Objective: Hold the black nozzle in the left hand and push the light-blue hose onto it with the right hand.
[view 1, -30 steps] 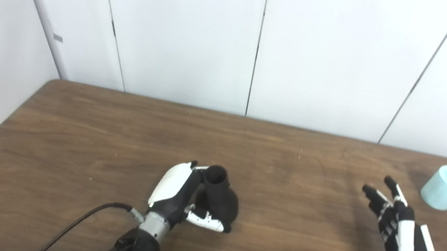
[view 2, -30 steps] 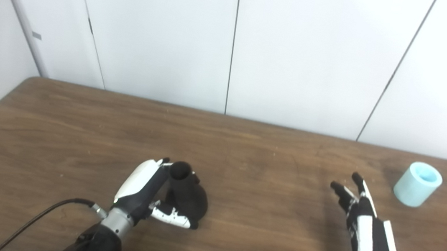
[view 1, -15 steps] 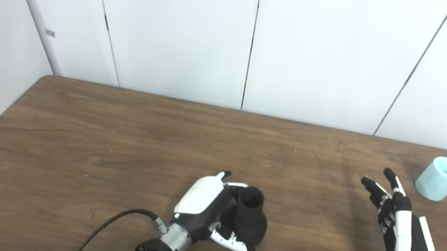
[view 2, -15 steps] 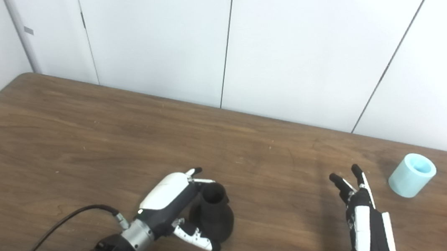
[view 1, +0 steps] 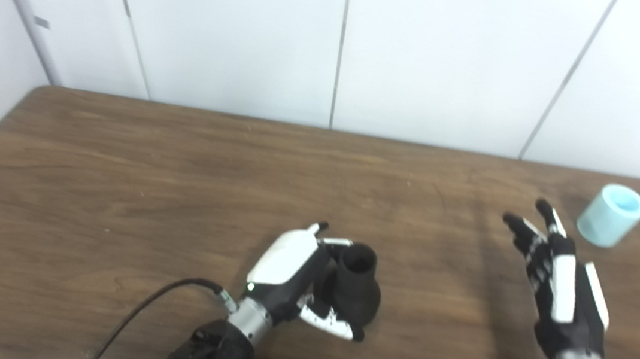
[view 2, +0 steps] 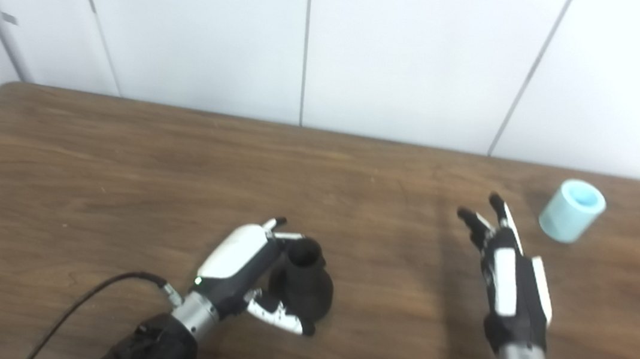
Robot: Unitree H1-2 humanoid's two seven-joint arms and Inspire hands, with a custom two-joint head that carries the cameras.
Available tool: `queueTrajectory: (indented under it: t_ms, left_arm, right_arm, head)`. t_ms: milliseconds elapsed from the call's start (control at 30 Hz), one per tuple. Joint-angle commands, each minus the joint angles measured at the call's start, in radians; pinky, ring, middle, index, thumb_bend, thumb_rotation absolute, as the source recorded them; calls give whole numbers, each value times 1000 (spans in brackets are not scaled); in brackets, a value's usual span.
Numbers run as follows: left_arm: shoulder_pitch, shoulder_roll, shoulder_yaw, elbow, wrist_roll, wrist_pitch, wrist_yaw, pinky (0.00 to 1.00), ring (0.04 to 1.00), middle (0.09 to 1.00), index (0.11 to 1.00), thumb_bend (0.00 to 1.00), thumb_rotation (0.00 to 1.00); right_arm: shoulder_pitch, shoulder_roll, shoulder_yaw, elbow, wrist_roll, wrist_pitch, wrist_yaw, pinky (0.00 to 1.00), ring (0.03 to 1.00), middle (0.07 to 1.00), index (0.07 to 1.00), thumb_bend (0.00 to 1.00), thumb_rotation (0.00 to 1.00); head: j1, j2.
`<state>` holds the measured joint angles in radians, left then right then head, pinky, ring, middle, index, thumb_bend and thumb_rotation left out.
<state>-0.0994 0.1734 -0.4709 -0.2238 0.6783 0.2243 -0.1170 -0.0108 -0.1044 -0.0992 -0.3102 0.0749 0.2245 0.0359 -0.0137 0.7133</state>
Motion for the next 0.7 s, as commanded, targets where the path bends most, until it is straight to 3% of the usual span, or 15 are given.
queueTrajectory:
  t_ms: [0, 467, 667]
  left_arm:
    - [45, 18, -18, 30, 16, 17, -51, 1000, 644, 484, 499, 521, 0]
    - [56, 37, -8, 57, -18, -39, -58, 1000, 608, 494, 491, 521, 0]
    - [56, 43, -6, 79, -30, -57, -66, 1000, 605, 494, 491, 521, 0]
  right_arm:
    - [-26, -3, -2, -56, 1, 0, -5, 925, 908, 811, 975, 537, 1000]
    - [-80, -15, -30, -123, -18, 81, -37, 869, 896, 804, 956, 540, 1000]
    - [-119, -54, -33, -155, -78, 107, -48, 844, 889, 807, 910, 550, 1000]
  head:
    - [-9, 2]
    - [-107, 0]
    - [-162, -8]
